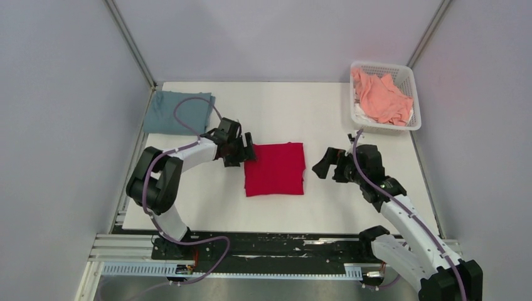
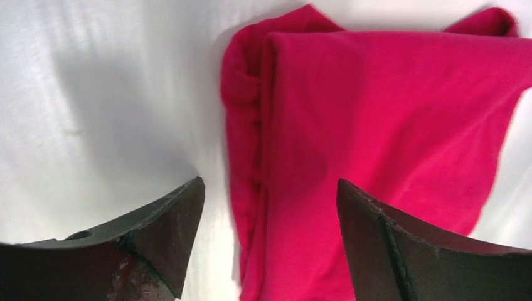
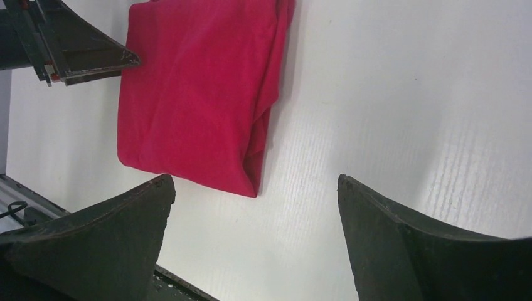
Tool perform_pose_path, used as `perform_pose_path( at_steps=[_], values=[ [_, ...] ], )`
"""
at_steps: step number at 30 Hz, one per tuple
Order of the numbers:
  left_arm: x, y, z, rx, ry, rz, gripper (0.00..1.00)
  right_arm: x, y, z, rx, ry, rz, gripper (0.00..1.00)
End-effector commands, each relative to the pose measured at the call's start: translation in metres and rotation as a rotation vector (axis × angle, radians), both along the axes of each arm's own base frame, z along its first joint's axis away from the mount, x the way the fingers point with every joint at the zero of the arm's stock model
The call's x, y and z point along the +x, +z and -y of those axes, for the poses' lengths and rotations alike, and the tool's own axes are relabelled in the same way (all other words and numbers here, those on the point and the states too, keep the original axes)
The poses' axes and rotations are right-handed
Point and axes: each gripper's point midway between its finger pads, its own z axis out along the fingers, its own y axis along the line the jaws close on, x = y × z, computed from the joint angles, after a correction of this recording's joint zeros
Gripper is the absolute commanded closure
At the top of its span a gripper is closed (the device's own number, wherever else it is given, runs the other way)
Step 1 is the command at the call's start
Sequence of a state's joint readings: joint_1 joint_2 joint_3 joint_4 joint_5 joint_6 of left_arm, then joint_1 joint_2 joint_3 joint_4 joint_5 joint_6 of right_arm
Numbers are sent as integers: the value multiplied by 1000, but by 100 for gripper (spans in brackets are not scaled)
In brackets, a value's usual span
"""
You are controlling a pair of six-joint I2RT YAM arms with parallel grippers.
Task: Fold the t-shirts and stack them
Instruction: Put the neatly folded tshirt into the corner of the board with the left arm
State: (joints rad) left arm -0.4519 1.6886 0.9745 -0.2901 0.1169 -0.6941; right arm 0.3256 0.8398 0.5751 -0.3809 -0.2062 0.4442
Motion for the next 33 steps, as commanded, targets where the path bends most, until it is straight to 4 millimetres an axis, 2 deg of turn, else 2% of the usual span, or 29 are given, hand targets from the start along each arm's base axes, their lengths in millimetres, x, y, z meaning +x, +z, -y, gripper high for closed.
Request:
perform_pose_path(
  at_steps=[1, 3, 4, 5, 6, 7, 8, 9, 10, 11, 12, 13, 14, 16, 18, 24, 28, 33],
  values=[
    [-17, -24, 21, -55, -71, -98, 18, 5, -6, 14, -54, -61, 15, 0],
    [-14, -27, 31, -46, -82, -108, 28, 7, -9, 19, -77, -81, 18, 0],
    [-17, -35, 35, -29, -94, -126, 38, 8, -8, 20, -82, -83, 22, 0],
    [-12, -33, 39, -15, -95, -118, 44, 8, -7, 20, -84, -82, 27, 0],
    [-13, -38, 42, 1, -103, -130, 58, 9, -5, 21, -84, -82, 34, 0],
    [-10, -36, 45, 13, -109, -125, 65, 10, -3, 21, -85, -82, 42, 0],
    [-8, -39, 44, 28, -110, -132, 78, 11, -1, 21, -89, -84, 49, 0],
    [-2, -37, 41, 63, -97, -118, 84, 12, 0, 22, -90, -87, 56, 0],
    [3, -36, 37, 95, -99, -104, 95, 13, 2, 23, -91, -89, 63, 0],
    [14, -32, 26, 170, -68, -74, 100, 13, 2, 23, -93, -88, 67, 0],
    [15, -31, 15, 235, -70, -73, 100, 13, 2, 24, -96, -90, 72, 0],
    [33, -21, 2, 318, -33, -7, 100, 13, 2, 24, -97, -92, 73, 0],
    [36, -17, -8, 382, -62, 15, 100, 12, 2, 25, -98, -92, 78, 0],
    [58, 1, -37, 551, -52, 108, 100, 12, 6, 25, -94, -93, 94, 0],
    [79, 17, -55, 646, -80, 187, 100, 13, 10, 26, -93, -99, 113, 0],
    [136, 52, -111, 764, -99, 340, 100, 13, 15, 29, -92, -109, 142, 0],
    [169, 75, -161, 844, -71, 405, 100, 15, 16, 30, -99, -112, 152, 0],
    [200, 113, -196, 897, -97, 506, 100, 19, 13, 35, -119, -136, 155, 0]
  ],
)
